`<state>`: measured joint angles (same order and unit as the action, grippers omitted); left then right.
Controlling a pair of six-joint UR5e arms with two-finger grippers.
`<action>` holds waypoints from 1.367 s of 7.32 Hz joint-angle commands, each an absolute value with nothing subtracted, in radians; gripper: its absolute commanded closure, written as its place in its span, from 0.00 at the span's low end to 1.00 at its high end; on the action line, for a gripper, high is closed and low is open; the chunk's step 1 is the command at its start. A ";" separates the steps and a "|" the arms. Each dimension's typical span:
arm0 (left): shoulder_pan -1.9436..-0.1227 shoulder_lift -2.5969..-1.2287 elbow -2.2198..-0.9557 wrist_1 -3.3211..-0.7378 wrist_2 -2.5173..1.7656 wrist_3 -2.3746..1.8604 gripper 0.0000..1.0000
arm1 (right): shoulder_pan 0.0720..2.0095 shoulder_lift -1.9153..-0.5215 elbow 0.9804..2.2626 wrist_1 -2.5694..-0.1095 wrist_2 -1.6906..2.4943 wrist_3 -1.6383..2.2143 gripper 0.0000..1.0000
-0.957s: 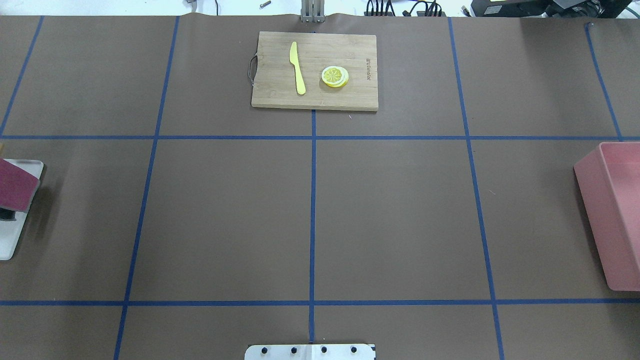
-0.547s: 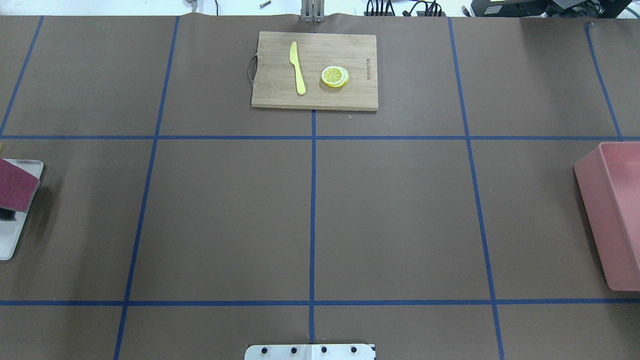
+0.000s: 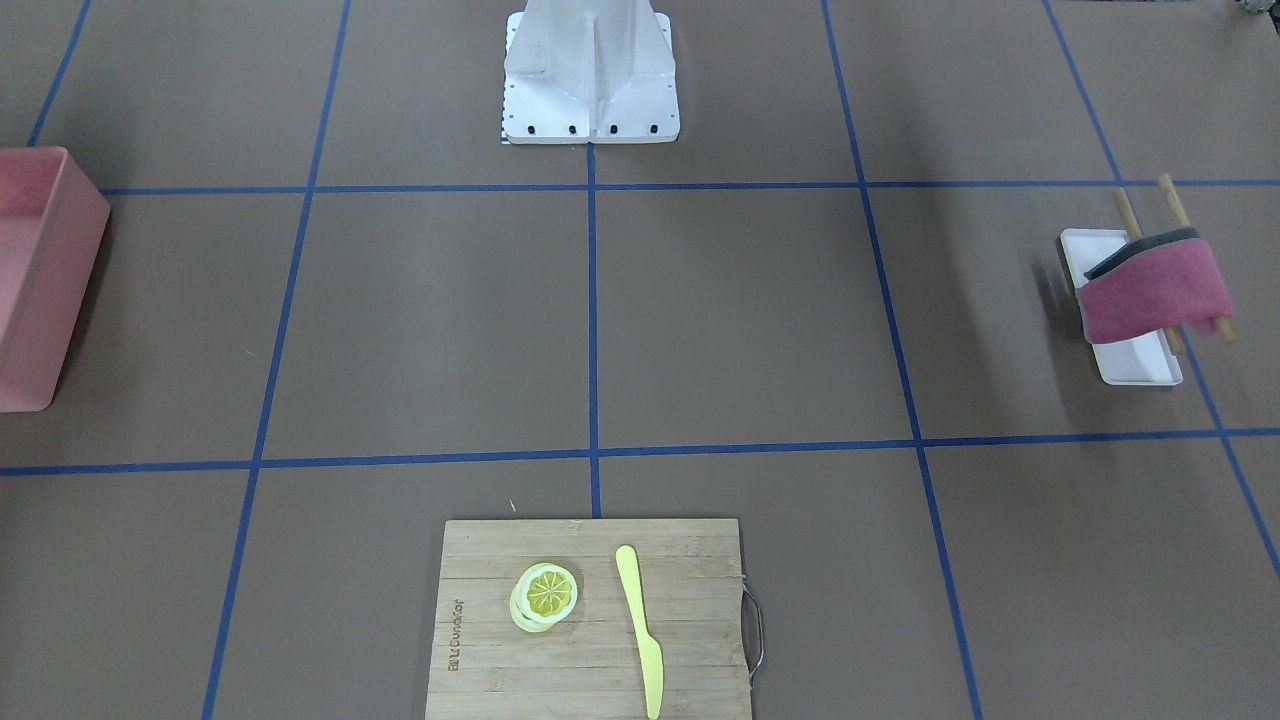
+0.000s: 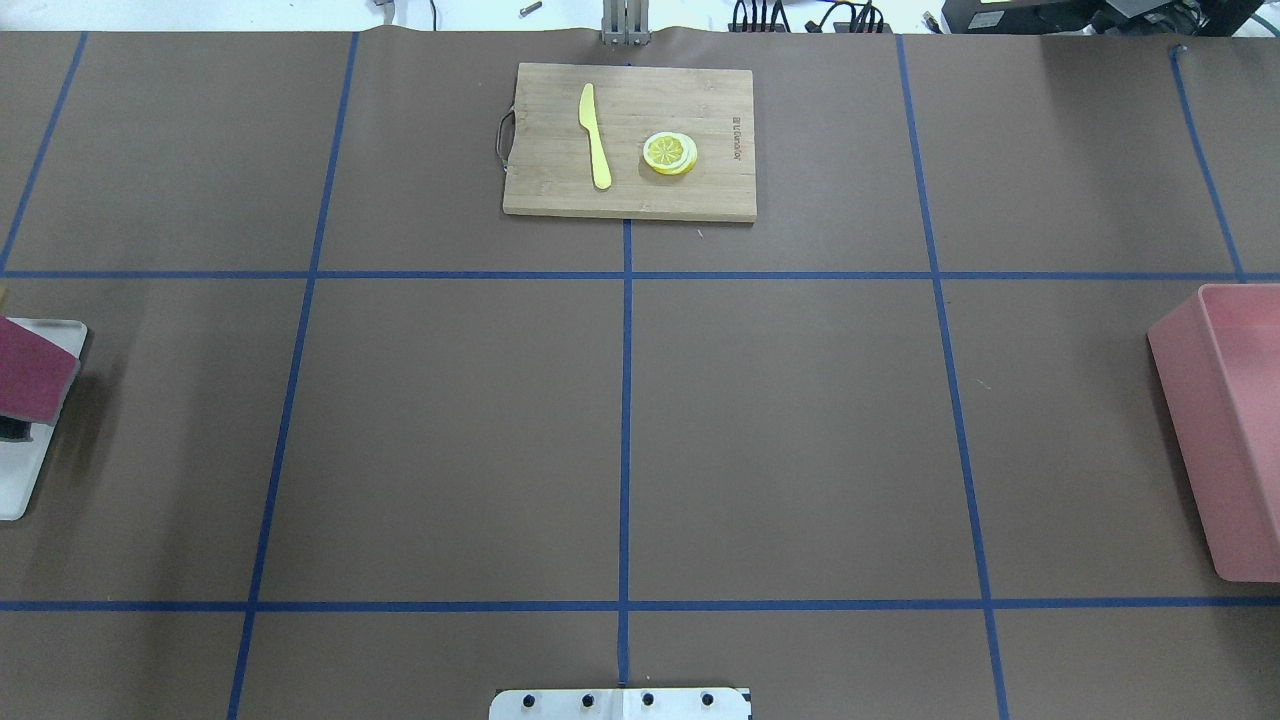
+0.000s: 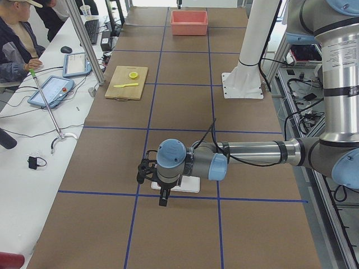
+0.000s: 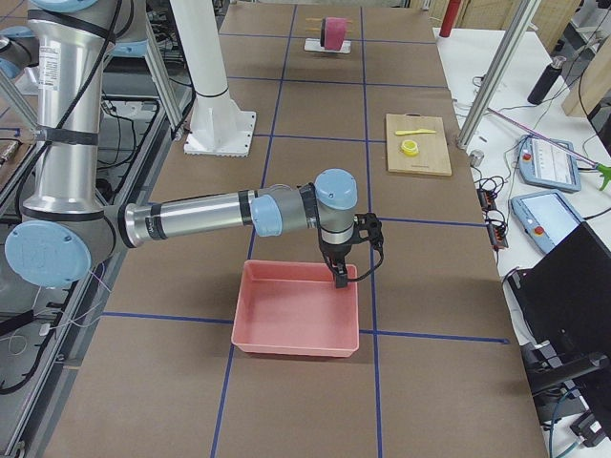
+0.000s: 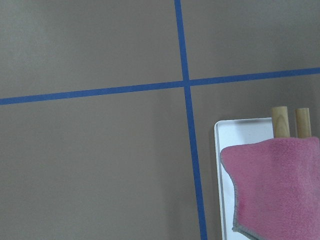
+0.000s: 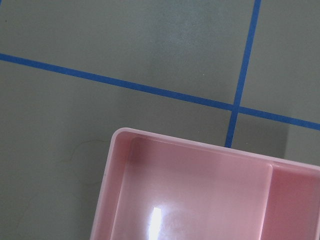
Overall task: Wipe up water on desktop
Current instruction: 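Close the left gripper on the pink cloth in the white tray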
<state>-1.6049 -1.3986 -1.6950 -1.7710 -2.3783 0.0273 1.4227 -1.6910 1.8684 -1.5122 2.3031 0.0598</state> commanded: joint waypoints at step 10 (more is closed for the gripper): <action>-1.416 -1.466 -1.654 -1.810 -2.422 -0.354 0.09 | 1.422 -1.697 1.853 -1.511 2.307 0.060 0.00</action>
<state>-1.4298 -1.4645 -1.6842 -1.8060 -2.4257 -0.3446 1.4220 -1.6964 1.8533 -1.5110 2.3071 0.0598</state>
